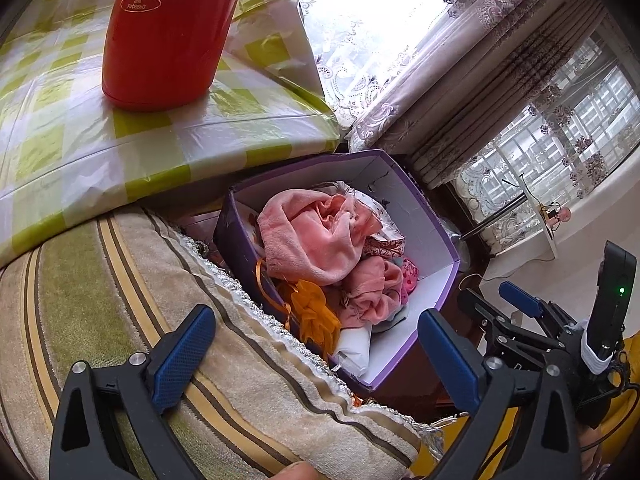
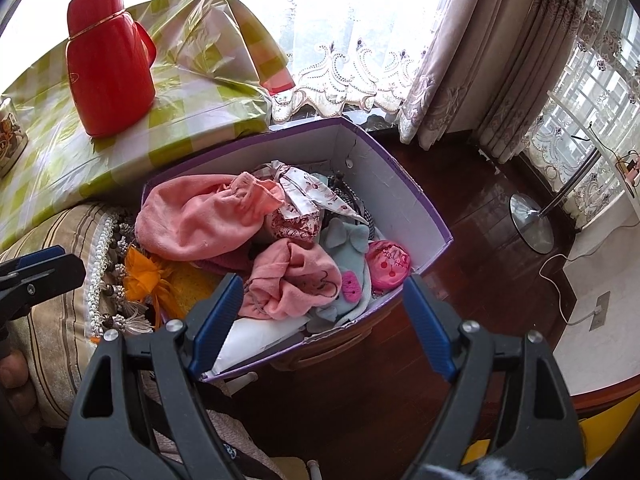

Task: Organize soft objects

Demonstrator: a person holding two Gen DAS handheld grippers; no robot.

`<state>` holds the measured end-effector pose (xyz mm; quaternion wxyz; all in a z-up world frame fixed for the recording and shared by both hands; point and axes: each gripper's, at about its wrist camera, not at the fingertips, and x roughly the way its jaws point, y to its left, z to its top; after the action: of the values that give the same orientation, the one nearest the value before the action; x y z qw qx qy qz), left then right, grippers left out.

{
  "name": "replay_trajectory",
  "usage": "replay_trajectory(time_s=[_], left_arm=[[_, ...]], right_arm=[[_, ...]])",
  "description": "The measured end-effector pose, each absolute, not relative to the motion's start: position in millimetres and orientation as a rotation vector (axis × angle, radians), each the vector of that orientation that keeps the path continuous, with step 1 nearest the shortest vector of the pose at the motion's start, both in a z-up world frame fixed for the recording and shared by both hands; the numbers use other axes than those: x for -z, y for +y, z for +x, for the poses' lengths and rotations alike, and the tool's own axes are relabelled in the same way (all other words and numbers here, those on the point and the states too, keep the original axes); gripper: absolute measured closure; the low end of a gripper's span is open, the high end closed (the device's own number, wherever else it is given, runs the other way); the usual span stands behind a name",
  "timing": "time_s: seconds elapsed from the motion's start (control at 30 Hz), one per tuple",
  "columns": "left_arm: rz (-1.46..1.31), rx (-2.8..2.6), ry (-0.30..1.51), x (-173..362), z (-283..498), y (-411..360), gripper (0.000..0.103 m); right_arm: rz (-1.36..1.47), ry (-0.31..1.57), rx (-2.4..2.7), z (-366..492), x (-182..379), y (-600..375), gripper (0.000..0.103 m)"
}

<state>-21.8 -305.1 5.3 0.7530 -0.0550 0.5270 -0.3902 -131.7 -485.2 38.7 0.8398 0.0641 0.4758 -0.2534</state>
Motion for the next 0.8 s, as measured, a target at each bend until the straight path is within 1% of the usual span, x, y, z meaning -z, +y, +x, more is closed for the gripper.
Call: replay_trajectory(time_s=[0.8], left_arm=[[-0.117, 0.841, 1.154, -3.3, -21.8, -307.5, 0.001]], right_arm=[[0.14, 1.007, 0.538, -132.2, -37.5, -487.7, 0.019]])
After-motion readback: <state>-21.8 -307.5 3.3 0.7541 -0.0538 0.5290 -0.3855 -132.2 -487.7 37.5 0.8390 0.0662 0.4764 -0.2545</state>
